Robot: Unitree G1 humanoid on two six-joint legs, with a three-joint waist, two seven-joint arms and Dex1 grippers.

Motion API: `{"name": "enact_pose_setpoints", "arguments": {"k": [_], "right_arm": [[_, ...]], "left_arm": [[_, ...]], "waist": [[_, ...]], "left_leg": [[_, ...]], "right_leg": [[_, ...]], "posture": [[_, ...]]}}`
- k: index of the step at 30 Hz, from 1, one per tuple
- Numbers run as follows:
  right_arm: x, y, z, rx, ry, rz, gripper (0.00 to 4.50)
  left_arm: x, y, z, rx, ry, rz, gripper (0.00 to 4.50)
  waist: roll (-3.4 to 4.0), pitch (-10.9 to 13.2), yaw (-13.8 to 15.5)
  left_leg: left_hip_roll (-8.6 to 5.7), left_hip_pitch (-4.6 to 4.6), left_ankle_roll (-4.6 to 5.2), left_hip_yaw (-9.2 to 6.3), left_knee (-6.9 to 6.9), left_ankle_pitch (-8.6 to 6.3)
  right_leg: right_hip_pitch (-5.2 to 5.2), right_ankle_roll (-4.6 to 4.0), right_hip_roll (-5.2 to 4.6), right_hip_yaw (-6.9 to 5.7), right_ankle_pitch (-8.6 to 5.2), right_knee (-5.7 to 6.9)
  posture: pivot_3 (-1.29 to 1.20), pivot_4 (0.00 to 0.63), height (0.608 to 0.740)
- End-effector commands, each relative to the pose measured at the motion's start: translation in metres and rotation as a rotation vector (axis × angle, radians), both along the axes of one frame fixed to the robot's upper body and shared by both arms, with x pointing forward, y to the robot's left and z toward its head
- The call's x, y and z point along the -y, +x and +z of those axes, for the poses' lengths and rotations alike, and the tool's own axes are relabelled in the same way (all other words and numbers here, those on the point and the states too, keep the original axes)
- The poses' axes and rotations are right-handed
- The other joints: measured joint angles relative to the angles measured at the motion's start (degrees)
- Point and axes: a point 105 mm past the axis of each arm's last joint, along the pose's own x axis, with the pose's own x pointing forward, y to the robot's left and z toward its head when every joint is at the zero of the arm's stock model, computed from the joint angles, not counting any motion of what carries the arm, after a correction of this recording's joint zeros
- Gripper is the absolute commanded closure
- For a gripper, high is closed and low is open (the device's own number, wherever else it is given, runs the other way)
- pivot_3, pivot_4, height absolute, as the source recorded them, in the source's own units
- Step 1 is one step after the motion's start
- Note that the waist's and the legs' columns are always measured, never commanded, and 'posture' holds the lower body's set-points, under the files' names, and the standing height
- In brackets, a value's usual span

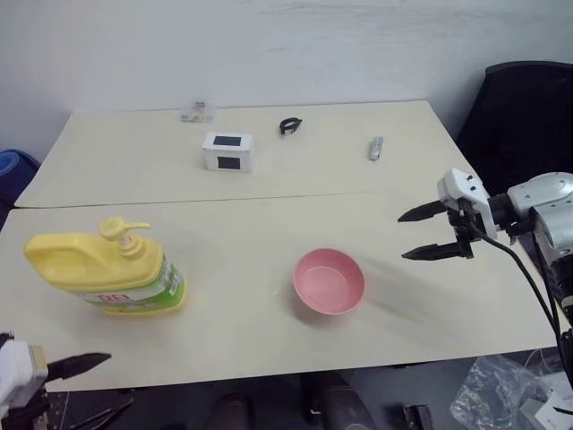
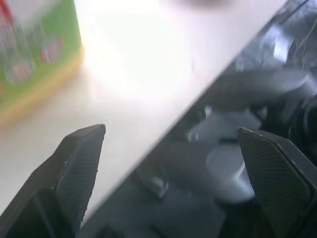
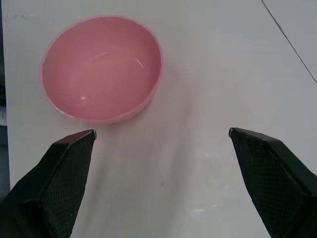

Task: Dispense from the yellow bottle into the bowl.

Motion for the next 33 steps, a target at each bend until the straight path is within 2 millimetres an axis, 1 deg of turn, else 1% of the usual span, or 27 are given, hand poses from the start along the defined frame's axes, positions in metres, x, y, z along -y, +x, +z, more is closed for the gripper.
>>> {"name": "enact_pose_setpoints", "arguments": {"k": [1, 5, 9, 11, 12, 15, 17, 18, 20, 23, 25, 27, 29, 33], "right_arm": [[-0.003, -0.018, 0.021, 0.021, 0.042, 0.050, 0.00], [-0.019, -0.040, 0.027, 0.040, 0.070, 0.082, 0.00], [-0.040, -0.066, 0.024, 0.052, 0.080, 0.122, 0.00], [-0.054, -0.080, 0.013, 0.036, 0.082, 0.128, 0.00], [-0.060, -0.086, 0.004, 0.023, 0.076, 0.121, 0.00], [-0.073, -0.098, -0.019, 0.033, 0.046, 0.089, 0.00], [-0.080, -0.100, -0.030, 0.043, 0.050, 0.035, 0.00], [-0.083, -0.101, -0.036, 0.038, 0.053, 0.010, 0.39], [-0.090, -0.108, -0.046, 0.042, 0.044, 0.021, 0.88], [-0.097, -0.109, -0.060, 0.074, 0.014, 0.002, 1.99], [-0.098, -0.106, -0.076, 0.107, -0.034, -0.010, 1.99], [-0.098, -0.105, -0.086, 0.125, -0.062, -0.003, 1.99], [-0.100, -0.103, -0.093, 0.134, -0.061, -0.003, 1.99], [-0.106, -0.097, -0.099, 0.148, -0.044, -0.009, 1.99]], "left_arm": [[0.016, 0.007, 0.025, 0.048, -0.056, -0.070, 0.01], [0.038, 0.008, 0.039, 0.043, -0.066, -0.189, 0.01], [0.058, 0.010, 0.043, 0.052, -0.021, -0.296, 0.01], [0.071, 0.009, 0.046, 0.045, -0.008, -0.387, 0.01], [0.076, 0.010, 0.046, 0.047, 0.008, -0.428, 0.01], [0.085, 0.018, 0.048, 0.074, 0.035, -0.493, 0.01], [0.089, 0.023, 0.052, 0.086, 0.031, -0.520, 0.01], [0.091, 0.026, 0.053, 0.092, 0.029, -0.535, 0.00], [0.095, 0.030, 0.055, 0.098, 0.026, -0.562, 0.00], [0.099, 0.033, 0.056, 0.105, 0.030, -0.594, 0.00], [0.099, 0.037, 0.052, 0.110, 0.058, -0.599, 0.00], [0.097, 0.039, 0.048, 0.108, 0.087, -0.604, 0.00], [0.097, 0.038, 0.044, 0.107, 0.117, -0.621, 0.00], [0.100, 0.038, 0.042, 0.117, 0.129, -0.633, 0.00]], "waist": [[0.00, 0.00, 0.17], [0.00, 0.00, 0.31], [0.00, 0.00, 0.27], [-0.01, -0.01, 0.34], [-0.03, -0.02, 0.43], [-0.04, -0.03, 0.67], [-0.08, -0.04, 0.69], [-0.08, -0.04, 0.61], [-0.12, -0.04, 0.38], [-0.12, -0.05, 0.25], [-0.16, -0.06, 0.25], [-0.16, -0.06, 0.32], [-0.21, -0.07, 0.26], [-0.25, -0.08, 0.30]], "left_leg": [[0.01, -0.01, 0.00, -0.01, 0.00, 0.00], [0.02, -0.02, -0.07, -0.04, -0.03, -0.05], [0.02, 0.00, -0.17, -0.04, -0.04, -0.12], [0.02, 0.02, -0.19, -0.09, -0.03, -0.13], [0.01, -0.01, -0.19, -0.16, -0.02, -0.13], [0.05, 0.01, -0.25, -0.22, 0.01, -0.13], [0.05, 0.02, -0.26, -0.22, 0.03, -0.12], [0.04, 0.01, -0.27, -0.22, 0.07, -0.12], [0.01, 0.02, -0.27, -0.14, 0.09, -0.12], [0.02, 0.05, -0.27, -0.14, 0.07, -0.12], [0.02, 0.08, -0.27, -0.16, 0.05, -0.12], [0.01, 0.16, -0.27, -0.16, 0.05, -0.12], [0.01, 0.11, -0.27, -0.14, 0.05, -0.12], [0.01, 0.11, -0.26, -0.04, 0.05, -0.13]], "right_leg": [[0.00, 0.04, 0.00, -0.01, 0.03, -0.01], [-0.03, 0.11, 0.00, -0.04, 0.06, 0.04], [-0.04, 0.12, 0.02, 0.01, 0.07, 0.05], [-0.03, 0.11, 0.16, 0.02, 0.06, 0.04], [-0.02, 0.10, 0.32, 0.02, 0.06, 0.04], [0.00, 0.09, 0.55, 0.13, 0.05, 0.00], [0.02, 0.09, 0.59, 0.16, 0.05, 0.00], [0.01, 0.09, 0.62, 0.22, 0.05, -0.01], [0.04, 0.07, 0.65, 0.34, 0.07, 0.00], [0.11, 0.00, 0.76, 0.45, 0.07, -0.01], [0.10, 0.00, 0.83, 0.51, 0.07, -0.01], [0.02, -0.10, 0.83, 0.50, 0.02, 0.00], [-0.08, -0.13, 0.83, 0.53, 0.00, 0.01], [-0.12, -0.13, 0.86, 0.65, 0.01, 0.00]], "posture": [[0.00, 0.150, 0.740], [0.00, 0.150, 0.740], [0.00, 0.150, 0.740], [0.00, 0.150, 0.740], [0.00, 0.150, 0.740], [0.00, 0.150, 0.740], [0.00, 0.150, 0.740], [0.00, 0.150, 0.740], [0.00, 0.150, 0.740], [0.00, 0.150, 0.740], [0.00, 0.150, 0.740], [0.00, 0.150, 0.740], [0.00, 0.150, 0.740], [0.00, 0.150, 0.740]]}}
